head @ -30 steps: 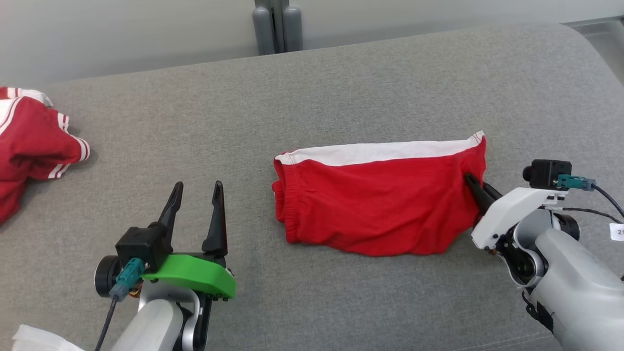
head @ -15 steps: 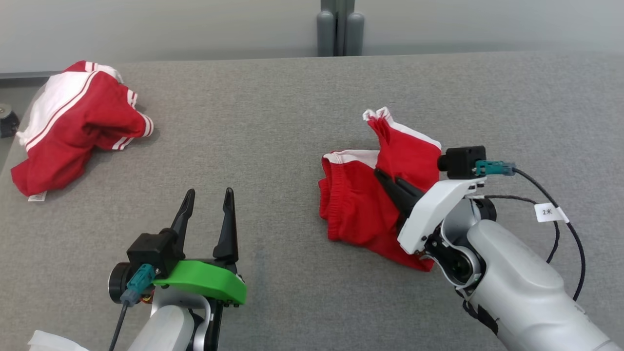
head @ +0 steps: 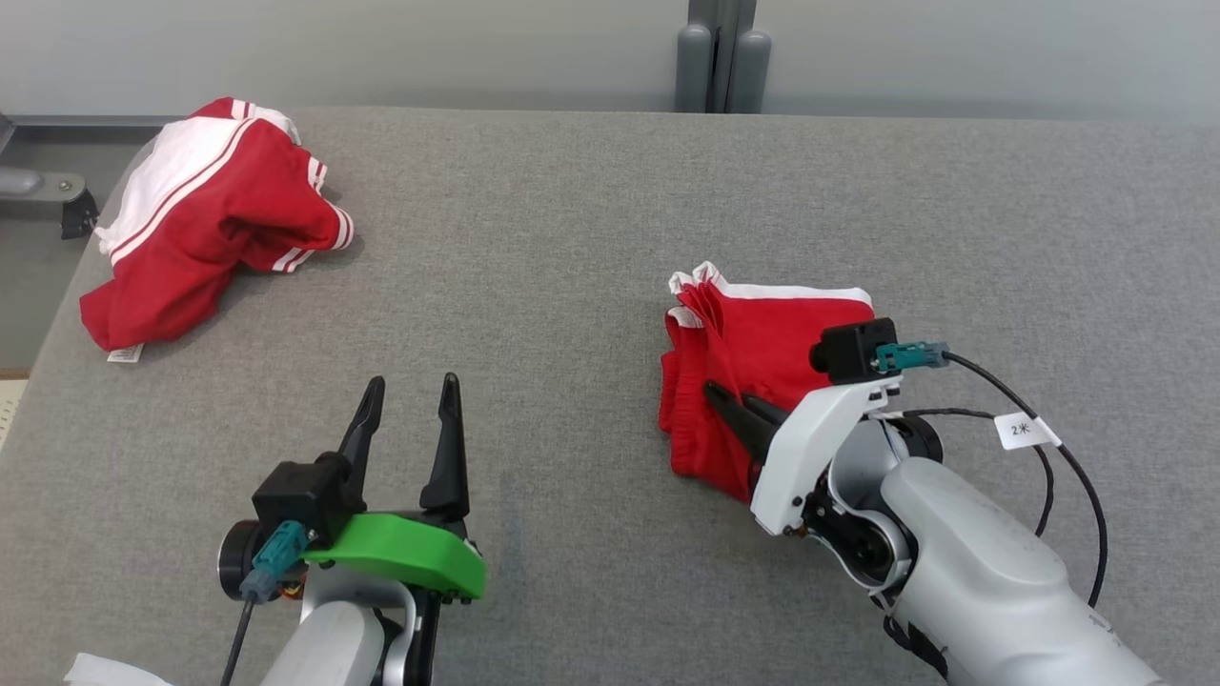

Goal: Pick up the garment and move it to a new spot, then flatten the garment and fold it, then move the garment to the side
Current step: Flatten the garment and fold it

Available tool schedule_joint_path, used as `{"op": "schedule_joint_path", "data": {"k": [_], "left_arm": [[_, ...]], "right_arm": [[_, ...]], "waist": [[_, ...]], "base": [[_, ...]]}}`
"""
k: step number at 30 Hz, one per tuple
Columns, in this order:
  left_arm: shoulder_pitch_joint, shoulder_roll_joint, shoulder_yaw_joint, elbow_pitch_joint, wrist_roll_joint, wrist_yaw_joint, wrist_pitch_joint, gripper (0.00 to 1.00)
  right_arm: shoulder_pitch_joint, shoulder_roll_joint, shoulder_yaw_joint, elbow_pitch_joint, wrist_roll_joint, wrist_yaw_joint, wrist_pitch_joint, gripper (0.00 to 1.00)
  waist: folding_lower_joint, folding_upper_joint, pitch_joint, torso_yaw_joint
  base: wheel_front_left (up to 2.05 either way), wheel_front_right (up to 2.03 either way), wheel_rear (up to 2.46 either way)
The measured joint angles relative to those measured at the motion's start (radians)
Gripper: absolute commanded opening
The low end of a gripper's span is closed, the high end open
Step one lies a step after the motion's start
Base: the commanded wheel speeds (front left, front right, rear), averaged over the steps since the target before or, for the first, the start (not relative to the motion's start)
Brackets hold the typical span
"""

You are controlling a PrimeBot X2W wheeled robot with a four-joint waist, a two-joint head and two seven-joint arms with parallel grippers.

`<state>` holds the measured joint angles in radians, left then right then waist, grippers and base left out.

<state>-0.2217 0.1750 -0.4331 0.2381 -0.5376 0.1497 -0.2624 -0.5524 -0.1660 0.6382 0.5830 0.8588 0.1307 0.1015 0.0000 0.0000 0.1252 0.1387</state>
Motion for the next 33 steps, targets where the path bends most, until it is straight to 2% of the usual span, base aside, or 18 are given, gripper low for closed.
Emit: {"op": "schedule_joint_path", "data": {"k": [1, 9, 17, 21, 24, 25, 27, 28, 30, 31, 33], "left_arm": [[0.001, -0.002, 0.002, 0.001, 0.001, -0.002, 0.000, 1.00], [0.002, -0.013, 0.008, 0.011, 0.016, -0.015, 0.000, 1.00], [0.010, -0.024, 0.007, 0.017, 0.021, -0.021, 0.000, 1.00], [0.011, -0.027, 0.007, 0.020, 0.027, -0.026, 0.000, 1.00], [0.011, -0.028, 0.005, 0.021, 0.028, -0.028, 0.000, 1.00], [0.011, -0.028, 0.004, 0.022, 0.028, -0.028, 0.000, 1.00], [0.010, -0.029, 0.003, 0.024, 0.028, -0.031, 0.000, 1.00], [0.009, -0.029, 0.001, 0.025, 0.029, -0.031, 0.000, 1.00], [0.007, -0.029, 0.001, 0.027, 0.030, -0.031, 0.000, 1.00], [0.005, -0.029, 0.001, 0.028, 0.030, -0.031, 0.000, 1.00], [0.005, -0.029, 0.002, 0.029, 0.030, -0.032, 0.000, 1.00]], "right_arm": [[0.002, 0.001, 0.003, -0.003, 0.000, 0.000, 0.003, 1.00], [0.041, -0.021, 0.007, -0.105, 0.001, 0.000, -0.035, 1.00], [0.109, -0.081, -0.125, -0.202, -0.022, 0.000, -0.112, 1.00], [0.127, -0.105, -0.192, -0.192, -0.099, 0.000, -0.128, 1.00], [0.128, -0.114, -0.205, -0.162, -0.182, 0.000, -0.124, 1.00], [0.128, -0.115, -0.201, -0.150, -0.214, 0.000, -0.120, 0.75], [0.128, -0.116, -0.186, -0.131, -0.261, 0.000, -0.116, 0.37], [0.127, -0.115, -0.174, -0.120, -0.273, 0.000, -0.110, 0.30], [0.123, -0.114, -0.151, -0.101, -0.293, 0.000, -0.098, 0.04], [0.118, -0.115, -0.138, -0.091, -0.299, 0.000, -0.096, 0.00], [0.106, -0.116, -0.115, -0.069, -0.304, 0.000, -0.085, 0.00]], "waist": [[0.0000, 0.0000, 0.000, -0.003], [0.0000, 0.0000, -0.006, -0.037], [0.0000, 0.0000, -0.019, -0.061], [0.0000, 0.0000, -0.019, -0.065], [0.0000, 0.0000, -0.015, -0.063], [0.0000, 0.0000, -0.013, -0.061], [0.0000, 0.0000, -0.009, -0.056], [0.0000, 0.0000, -0.006, -0.052], [0.0000, 0.0000, -0.002, -0.044], [0.0000, 0.0000, 0.001, -0.039], [0.0000, 0.0001, 0.006, -0.029]], "base": [[0.00, 0.00, 0.00], [0.00, 0.00, 0.00], [0.00, 0.00, 0.00], [0.00, 0.00, 0.00], [0.00, 0.00, 0.00], [0.00, 0.00, 0.00], [0.00, 0.00, 0.00], [0.00, 0.00, 0.00], [0.00, 0.00, 0.00], [0.00, 0.00, 0.00], [0.00, 0.00, 0.00]]}}
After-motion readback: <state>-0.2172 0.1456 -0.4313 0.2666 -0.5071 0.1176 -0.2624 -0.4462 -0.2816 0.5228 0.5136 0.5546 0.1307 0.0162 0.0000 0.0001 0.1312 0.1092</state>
